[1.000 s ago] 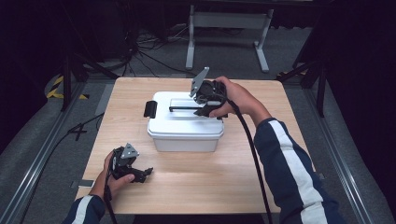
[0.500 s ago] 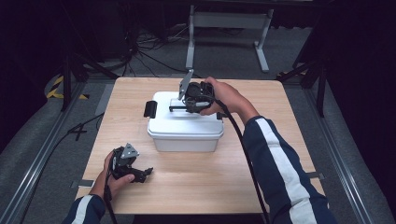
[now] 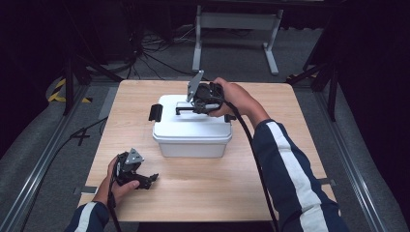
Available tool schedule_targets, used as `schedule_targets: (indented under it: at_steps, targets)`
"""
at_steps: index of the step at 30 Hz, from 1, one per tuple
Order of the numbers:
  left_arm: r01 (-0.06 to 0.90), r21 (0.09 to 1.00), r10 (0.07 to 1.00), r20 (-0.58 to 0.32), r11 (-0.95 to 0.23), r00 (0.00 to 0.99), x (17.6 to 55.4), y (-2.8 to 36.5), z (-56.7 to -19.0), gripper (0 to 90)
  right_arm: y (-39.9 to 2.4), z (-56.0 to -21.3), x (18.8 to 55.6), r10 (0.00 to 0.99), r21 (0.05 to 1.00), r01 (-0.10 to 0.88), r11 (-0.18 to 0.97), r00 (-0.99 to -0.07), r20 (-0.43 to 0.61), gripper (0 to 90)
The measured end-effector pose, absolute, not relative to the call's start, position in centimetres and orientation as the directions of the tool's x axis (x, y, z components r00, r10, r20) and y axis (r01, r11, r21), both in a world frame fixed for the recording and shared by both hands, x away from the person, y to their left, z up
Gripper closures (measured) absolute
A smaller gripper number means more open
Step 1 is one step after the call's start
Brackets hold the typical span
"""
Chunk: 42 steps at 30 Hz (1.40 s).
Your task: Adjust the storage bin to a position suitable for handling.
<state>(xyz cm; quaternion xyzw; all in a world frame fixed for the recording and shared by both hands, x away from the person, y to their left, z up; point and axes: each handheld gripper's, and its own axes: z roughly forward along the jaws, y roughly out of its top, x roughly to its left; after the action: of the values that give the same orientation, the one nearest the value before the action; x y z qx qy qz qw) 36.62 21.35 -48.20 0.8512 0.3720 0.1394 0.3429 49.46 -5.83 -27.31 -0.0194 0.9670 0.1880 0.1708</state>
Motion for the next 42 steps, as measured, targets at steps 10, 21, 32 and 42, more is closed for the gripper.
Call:
schedule_targets:
  at_steps: [10, 21, 32, 42]
  targets:
    - [0.541, 0.685, 0.729, -0.023, -0.487, 0.684, 36.6, 21.4, -48.2, 0.4, -6.8, -25.6, 49.0, 0.043, 0.399, -0.119, 0.909, -0.926, -0.375, 84.4]
    - [0.541, 0.686, 0.729, -0.023, -0.486, 0.684, 36.6, 21.3, -48.2, 0.4, -9.0, -24.1, 47.9, 0.036, 0.421, -0.148, 0.895, -0.917, -0.397, 84.3]
    - [0.540, 0.685, 0.726, -0.024, -0.489, 0.687, 36.6, 21.4, -48.2, 0.4, -12.1, -23.0, 47.3, 0.064, 0.441, -0.132, 0.888, -0.913, -0.402, 83.9]
    - [0.532, 0.692, 0.724, -0.019, -0.489, 0.690, 36.7, 21.4, -48.3, 0.2, -16.4, -21.7, 46.2, 0.104, 0.448, -0.108, 0.887, -0.900, -0.422, 83.6]
